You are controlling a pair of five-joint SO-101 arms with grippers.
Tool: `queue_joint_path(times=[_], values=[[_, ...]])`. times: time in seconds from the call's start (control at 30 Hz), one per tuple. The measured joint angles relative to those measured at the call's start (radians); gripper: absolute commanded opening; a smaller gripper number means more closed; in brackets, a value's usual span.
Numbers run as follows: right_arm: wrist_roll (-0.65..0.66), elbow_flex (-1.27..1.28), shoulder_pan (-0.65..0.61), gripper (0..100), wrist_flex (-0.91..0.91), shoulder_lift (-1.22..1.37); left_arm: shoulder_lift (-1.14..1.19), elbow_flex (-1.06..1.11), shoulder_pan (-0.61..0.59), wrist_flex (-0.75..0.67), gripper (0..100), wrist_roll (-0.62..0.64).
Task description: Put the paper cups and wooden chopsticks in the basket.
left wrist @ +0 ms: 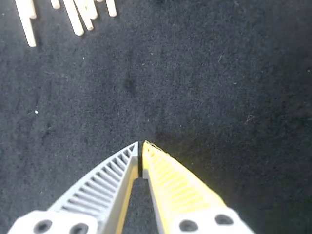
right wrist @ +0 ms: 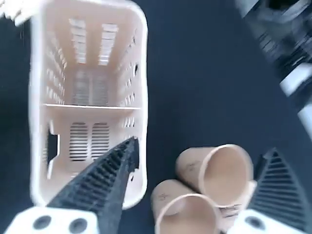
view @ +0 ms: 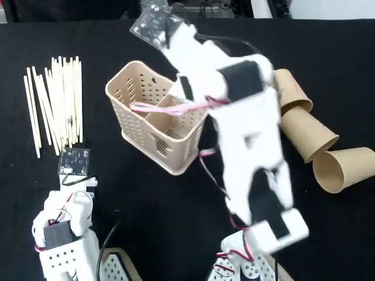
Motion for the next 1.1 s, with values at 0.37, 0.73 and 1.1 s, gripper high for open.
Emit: queue_joint_path(times=[0.37, 0.73, 1.1], values=[[0.264, 0.413, 0.305, 30.0, 0.0, -0.353, 0.0, 0.0, 0.0, 0.0, 3, 0.0], [0.437, 1.019, 0.411, 30.0, -0.184, -0.361, 0.0, 0.0, 0.0, 0.0, 3, 0.0], [0.44, 1.194, 0.431, 17.9, -0.559, -0.175, 0.0, 0.0, 0.0, 0.0, 3, 0.0]])
